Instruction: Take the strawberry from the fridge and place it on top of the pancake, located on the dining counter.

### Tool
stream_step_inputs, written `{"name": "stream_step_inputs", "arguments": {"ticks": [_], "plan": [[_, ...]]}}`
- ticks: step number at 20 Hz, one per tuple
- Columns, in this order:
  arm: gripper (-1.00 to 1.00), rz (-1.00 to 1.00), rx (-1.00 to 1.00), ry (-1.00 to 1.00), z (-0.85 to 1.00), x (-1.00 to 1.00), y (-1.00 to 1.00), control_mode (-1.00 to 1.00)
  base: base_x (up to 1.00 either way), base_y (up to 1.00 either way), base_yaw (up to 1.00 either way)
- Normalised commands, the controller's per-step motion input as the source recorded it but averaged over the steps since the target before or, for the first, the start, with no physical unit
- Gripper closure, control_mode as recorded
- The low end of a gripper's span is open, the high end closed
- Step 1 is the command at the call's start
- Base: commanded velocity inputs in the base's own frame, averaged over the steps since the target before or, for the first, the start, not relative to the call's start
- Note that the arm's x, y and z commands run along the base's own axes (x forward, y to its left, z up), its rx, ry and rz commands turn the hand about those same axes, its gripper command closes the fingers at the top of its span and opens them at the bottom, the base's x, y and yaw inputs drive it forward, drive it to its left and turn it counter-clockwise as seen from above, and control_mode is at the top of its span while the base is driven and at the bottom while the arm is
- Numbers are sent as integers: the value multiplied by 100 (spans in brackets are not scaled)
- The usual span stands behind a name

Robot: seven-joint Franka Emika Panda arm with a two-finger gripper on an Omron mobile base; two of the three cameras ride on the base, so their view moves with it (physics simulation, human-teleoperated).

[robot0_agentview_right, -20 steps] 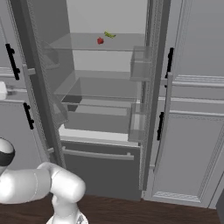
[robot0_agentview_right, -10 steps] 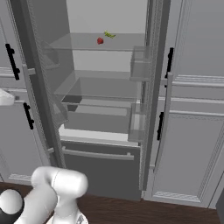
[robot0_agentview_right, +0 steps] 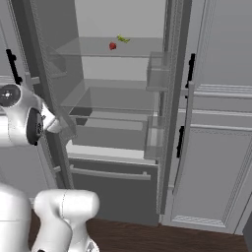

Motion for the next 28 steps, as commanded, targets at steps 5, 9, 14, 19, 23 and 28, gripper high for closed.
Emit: {"name": "stream_step_inputs", "arguments": {"ticks": [5,9,14,19,23,28], "plan": [[-100,0,71,39,1,22,-70,-100,0,0,0],[-100,2,61,38,0,52,-12,-100,0,0,0],[-100,15,35,52,0,59,23,-100,0,0,0],[-100,19,30,49,0,47,18,-100,0,0,0],[-100,18,26,36,-12,34,33,-100,0,0,0],[-100,19,9,7,-46,6,66,-100,0,0,0]]}}
